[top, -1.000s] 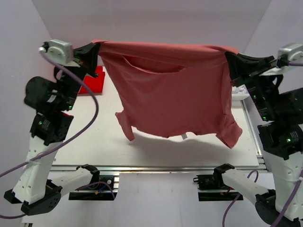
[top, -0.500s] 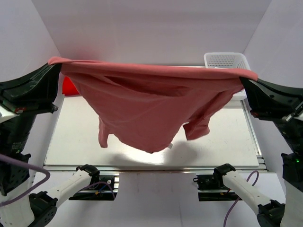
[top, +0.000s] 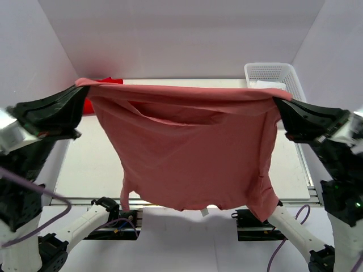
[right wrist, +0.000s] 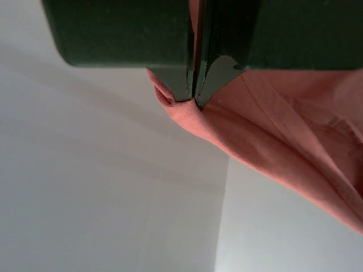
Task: Fold and stack the t-shirts
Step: Flatten out the tshirt
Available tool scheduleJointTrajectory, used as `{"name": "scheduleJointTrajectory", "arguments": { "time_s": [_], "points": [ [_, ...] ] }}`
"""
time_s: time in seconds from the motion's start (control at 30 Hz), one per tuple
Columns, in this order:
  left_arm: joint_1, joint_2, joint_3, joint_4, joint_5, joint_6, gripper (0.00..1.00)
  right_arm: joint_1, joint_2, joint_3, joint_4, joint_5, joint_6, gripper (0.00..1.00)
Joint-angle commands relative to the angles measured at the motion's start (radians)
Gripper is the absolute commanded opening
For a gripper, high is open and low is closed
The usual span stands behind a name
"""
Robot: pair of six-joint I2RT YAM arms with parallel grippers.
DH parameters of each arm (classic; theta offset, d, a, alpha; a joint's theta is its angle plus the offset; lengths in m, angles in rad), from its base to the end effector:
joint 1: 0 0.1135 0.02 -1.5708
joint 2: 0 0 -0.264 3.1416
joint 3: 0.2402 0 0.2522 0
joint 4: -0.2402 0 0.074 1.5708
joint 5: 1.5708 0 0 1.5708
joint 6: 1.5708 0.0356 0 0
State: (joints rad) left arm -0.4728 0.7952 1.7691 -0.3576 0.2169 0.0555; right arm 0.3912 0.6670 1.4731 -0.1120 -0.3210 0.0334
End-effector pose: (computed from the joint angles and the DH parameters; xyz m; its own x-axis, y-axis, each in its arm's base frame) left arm 0.0072 -0.0123 0.6012 0.5472 -0.2190 -0.8079 0.5716 0.8028 0.1695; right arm 0.0158 0.0187 0.5641 0.5715 0.2700 -0.7749 -0.6054 0.7762 -0.1760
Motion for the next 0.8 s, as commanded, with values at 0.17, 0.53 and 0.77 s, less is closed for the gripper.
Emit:
{"name": "scheduleJointTrajectory", "arguments": {
  "time_s": [0.17, 0.53, 0.77],
  "points": [
    [0.0, 0.085, -0.33, 0.175, -0.256, -0.031, 0.0, -0.005, 0.071, -0.275, 0.231, 0.229, 0.028, 0.0],
    [0.0, 0.346, -0.533, 0.325, -0.652, -0.091, 0.0, -0.008, 0.357, -0.45, 0.411, 0.438, 0.054, 0.0],
    [0.02, 0.611, -0.462, 0.365, -0.777, -0.091, 0.0, -0.014, 0.624, -0.367, 0.428, 0.514, 0.017, 0.0]
  ]
}}
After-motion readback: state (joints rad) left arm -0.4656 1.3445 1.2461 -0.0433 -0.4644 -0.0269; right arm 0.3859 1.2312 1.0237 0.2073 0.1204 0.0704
